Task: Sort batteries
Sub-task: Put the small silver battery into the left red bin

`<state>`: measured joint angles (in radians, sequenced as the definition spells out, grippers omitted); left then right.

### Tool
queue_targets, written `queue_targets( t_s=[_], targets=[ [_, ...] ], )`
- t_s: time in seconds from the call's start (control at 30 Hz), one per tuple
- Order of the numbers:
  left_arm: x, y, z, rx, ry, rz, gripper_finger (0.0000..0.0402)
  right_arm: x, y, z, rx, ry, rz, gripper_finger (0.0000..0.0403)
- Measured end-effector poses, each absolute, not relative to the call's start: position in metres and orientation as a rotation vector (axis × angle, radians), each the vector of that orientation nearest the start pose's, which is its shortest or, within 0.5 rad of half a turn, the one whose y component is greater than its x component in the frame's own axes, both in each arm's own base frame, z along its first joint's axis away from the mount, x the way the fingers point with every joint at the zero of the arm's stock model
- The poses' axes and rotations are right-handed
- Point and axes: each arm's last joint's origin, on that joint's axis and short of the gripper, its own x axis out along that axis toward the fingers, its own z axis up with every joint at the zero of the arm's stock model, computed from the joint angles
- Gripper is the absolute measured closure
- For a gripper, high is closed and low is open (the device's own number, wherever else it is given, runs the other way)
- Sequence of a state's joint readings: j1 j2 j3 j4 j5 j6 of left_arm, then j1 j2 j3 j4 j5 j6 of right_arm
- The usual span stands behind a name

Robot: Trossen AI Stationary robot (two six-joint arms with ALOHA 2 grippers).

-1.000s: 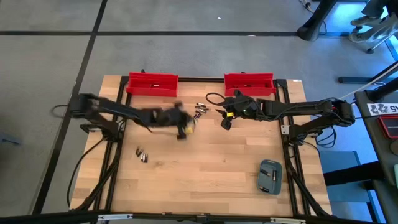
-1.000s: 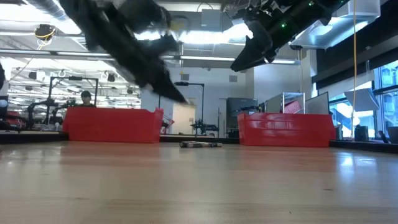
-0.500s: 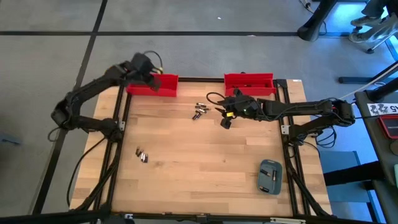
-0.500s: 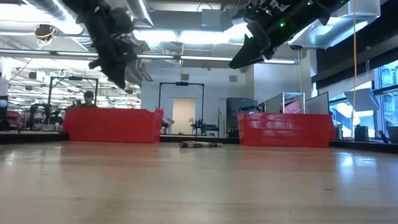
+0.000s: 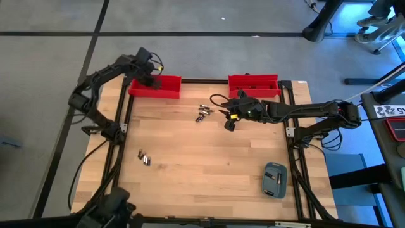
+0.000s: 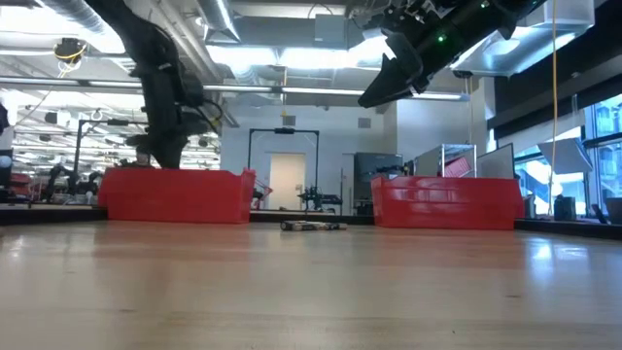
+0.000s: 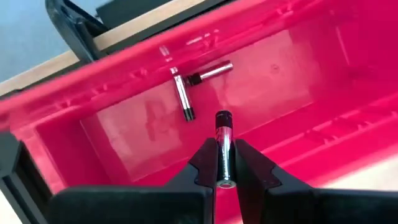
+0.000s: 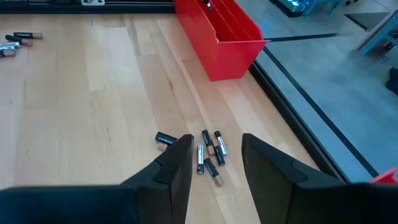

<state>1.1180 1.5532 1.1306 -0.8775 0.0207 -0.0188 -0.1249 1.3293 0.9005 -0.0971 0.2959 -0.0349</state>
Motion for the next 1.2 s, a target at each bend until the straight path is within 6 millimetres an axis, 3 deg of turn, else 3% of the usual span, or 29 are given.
queue_targets(
  t_s=[0.23, 0.63, 1.2],
  targets=[
    [0.135, 0.284, 0.225, -0.794, 1.207, 0.929, 0.038, 0.284, -0.044, 0.264, -0.078, 0.536, -0.402, 0.0261],
    [0.142, 0.298, 0.204, -0.789, 1.21, 0.931, 0.038, 0.284, -0.044, 0.264, -0.076, 0.537, -0.401, 0.0261],
    [0.144, 0.3, 0.197, -0.708, 1.203, 0.893, 0.0367, 0.283, -0.044, 0.264, -0.077, 0.544, -0.401, 0.0261]
  ],
)
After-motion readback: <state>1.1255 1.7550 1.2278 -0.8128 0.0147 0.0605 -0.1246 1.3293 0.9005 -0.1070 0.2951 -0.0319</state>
